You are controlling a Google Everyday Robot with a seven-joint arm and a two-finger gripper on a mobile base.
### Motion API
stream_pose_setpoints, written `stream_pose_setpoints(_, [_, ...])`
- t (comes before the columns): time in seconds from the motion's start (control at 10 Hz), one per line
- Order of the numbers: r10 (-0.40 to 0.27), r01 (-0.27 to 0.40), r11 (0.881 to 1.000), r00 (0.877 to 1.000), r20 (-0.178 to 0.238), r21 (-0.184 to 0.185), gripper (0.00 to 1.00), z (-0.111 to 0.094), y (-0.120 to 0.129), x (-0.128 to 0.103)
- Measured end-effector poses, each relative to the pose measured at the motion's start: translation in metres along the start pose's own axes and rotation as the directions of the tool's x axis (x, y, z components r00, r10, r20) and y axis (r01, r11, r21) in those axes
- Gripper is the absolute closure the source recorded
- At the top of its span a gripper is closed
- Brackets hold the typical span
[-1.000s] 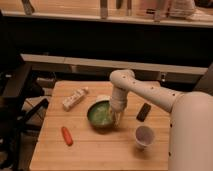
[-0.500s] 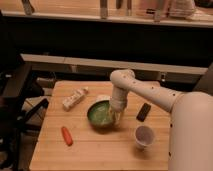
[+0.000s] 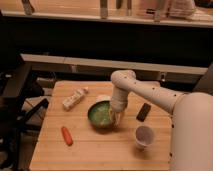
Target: Drag the ceramic bowl in a circle
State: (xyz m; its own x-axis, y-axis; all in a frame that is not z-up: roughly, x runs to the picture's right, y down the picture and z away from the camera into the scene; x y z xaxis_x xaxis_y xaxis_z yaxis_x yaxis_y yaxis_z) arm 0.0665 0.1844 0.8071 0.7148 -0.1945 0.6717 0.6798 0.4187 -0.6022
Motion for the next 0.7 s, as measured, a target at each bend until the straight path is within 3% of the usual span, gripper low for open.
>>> stream_pose_setpoints(0.7, [0.016,-0.016,1.0,1.0,0.004,0.004,1.0,0.0039,0.0018,-0.0036])
